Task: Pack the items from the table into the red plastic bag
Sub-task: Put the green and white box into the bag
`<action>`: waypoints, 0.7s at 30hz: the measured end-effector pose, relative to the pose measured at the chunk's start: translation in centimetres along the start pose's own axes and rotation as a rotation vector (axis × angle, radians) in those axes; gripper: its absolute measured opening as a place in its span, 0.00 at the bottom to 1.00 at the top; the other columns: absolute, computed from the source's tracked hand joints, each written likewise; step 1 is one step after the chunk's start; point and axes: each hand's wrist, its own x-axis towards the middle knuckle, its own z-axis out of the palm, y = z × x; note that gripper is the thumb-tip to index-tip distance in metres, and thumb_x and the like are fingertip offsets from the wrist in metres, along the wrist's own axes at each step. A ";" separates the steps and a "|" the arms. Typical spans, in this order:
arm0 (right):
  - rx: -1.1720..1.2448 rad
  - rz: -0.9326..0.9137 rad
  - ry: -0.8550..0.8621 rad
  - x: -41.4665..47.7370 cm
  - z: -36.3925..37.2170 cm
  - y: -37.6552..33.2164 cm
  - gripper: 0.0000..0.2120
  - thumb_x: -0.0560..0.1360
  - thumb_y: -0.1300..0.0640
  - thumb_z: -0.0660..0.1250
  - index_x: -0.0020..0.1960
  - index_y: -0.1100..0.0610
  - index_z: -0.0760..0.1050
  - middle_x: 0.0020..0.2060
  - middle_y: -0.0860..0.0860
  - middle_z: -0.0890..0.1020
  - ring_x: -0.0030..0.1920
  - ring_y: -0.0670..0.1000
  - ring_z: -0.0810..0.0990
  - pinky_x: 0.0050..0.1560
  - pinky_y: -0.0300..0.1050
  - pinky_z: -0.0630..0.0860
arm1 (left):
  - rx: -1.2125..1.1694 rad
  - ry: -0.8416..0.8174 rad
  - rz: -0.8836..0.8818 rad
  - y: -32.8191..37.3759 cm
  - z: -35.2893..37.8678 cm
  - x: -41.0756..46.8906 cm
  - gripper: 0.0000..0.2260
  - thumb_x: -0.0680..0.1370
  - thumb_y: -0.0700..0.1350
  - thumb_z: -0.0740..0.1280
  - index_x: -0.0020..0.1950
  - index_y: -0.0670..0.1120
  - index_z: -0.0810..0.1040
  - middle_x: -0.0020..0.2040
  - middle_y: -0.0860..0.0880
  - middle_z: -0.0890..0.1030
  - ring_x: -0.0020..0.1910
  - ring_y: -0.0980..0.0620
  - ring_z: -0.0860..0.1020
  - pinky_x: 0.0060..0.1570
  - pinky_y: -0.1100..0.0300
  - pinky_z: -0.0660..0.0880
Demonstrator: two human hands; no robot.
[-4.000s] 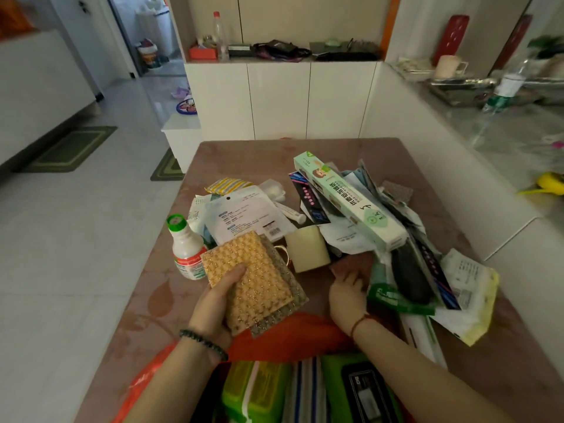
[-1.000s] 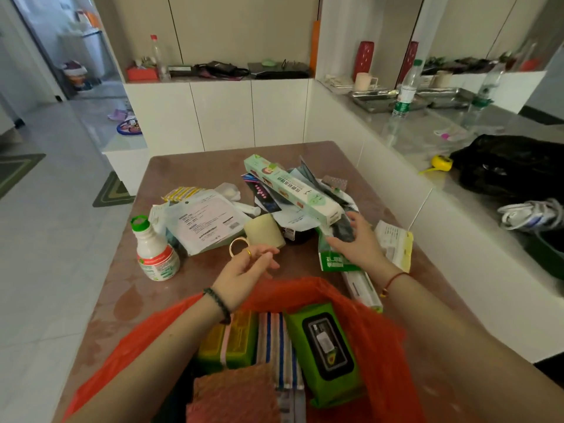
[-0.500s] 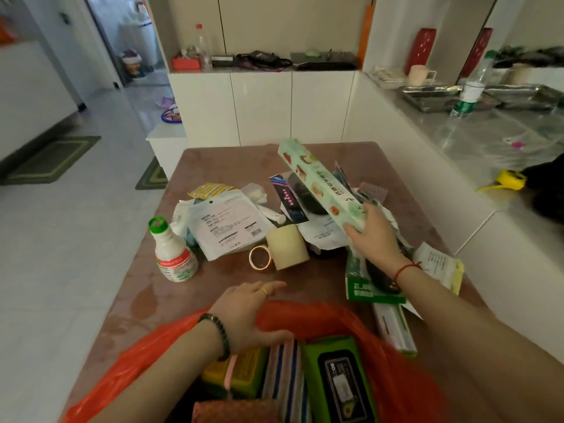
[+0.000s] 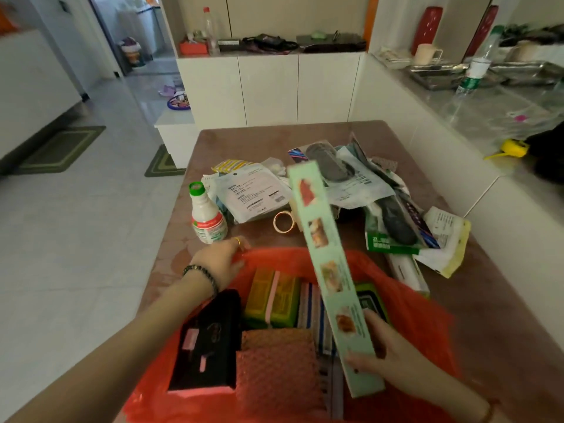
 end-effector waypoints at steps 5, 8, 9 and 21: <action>-0.255 0.053 0.057 -2.2 3.0 1.2 0.24 0.68 0.39 0.68 0.58 0.36 0.60 0.60 0.43 0.75 0.56 0.39 0.76 0.50 0.30 0.74 | -0.620 0.099 -0.108 -1.0 -0.3 0.6 0.10 0.75 0.33 0.61 0.42 0.48 0.72 0.38 0.51 0.75 0.36 0.55 0.73 0.37 0.67 0.69; -0.332 0.036 0.202 -3.4 3.5 1.9 0.41 0.56 0.22 0.58 0.62 0.42 0.61 0.57 0.43 0.75 0.57 0.42 0.75 0.55 0.31 0.70 | -0.827 0.084 -0.140 -1.8 -0.6 1.1 0.14 0.75 0.32 0.60 0.36 0.50 0.71 0.33 0.51 0.74 0.28 0.59 0.73 0.27 0.74 0.71; -0.362 0.037 0.209 -3.8 3.5 2.3 0.42 0.55 0.20 0.57 0.63 0.40 0.59 0.57 0.37 0.72 0.58 0.40 0.72 0.57 0.30 0.68 | -0.872 0.090 -0.161 -2.0 -0.6 1.2 0.15 0.75 0.32 0.60 0.36 0.50 0.71 0.33 0.50 0.74 0.26 0.60 0.74 0.25 0.75 0.71; -0.762 0.244 0.147 -2.5 6.2 1.6 0.50 0.67 0.27 0.50 0.75 0.57 0.37 0.75 0.51 0.55 0.67 0.49 0.69 0.64 0.41 0.68 | -0.753 -0.051 0.216 -2.1 -0.8 0.0 0.16 0.72 0.28 0.64 0.39 0.50 0.74 0.30 0.62 0.82 0.33 0.70 0.77 0.38 0.78 0.72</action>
